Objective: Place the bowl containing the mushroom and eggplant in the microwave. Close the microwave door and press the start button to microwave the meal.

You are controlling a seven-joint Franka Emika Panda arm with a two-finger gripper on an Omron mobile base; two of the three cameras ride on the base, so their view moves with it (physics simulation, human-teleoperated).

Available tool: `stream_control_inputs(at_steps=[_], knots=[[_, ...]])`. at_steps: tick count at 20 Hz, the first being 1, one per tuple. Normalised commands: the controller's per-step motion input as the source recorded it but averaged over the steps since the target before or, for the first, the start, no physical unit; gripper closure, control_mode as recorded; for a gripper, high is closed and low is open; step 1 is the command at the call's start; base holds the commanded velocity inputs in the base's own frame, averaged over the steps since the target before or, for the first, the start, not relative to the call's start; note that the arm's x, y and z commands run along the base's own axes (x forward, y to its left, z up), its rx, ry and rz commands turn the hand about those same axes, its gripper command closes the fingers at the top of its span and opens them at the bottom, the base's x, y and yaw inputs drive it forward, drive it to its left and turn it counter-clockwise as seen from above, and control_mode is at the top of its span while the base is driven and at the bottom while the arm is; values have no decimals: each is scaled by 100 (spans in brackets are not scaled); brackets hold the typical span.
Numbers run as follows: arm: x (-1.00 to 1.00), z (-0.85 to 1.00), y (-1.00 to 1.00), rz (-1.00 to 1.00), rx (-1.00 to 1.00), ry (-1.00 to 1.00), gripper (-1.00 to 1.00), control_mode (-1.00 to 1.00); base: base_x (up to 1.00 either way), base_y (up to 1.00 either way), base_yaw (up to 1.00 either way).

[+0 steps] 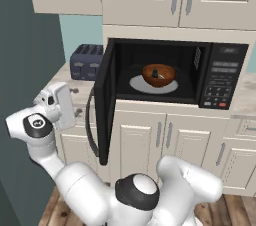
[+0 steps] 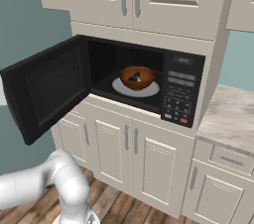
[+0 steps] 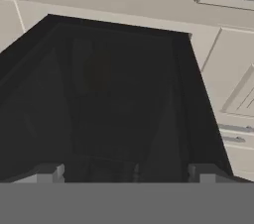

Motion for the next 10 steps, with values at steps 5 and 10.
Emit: stream_control_inputs(at_steps=[5,10], knots=[[-69,0,-94,0,1,2,-100,-100,0,0,0],[-93,0,-100,0,7,0,-100,-100,0,0,0]])
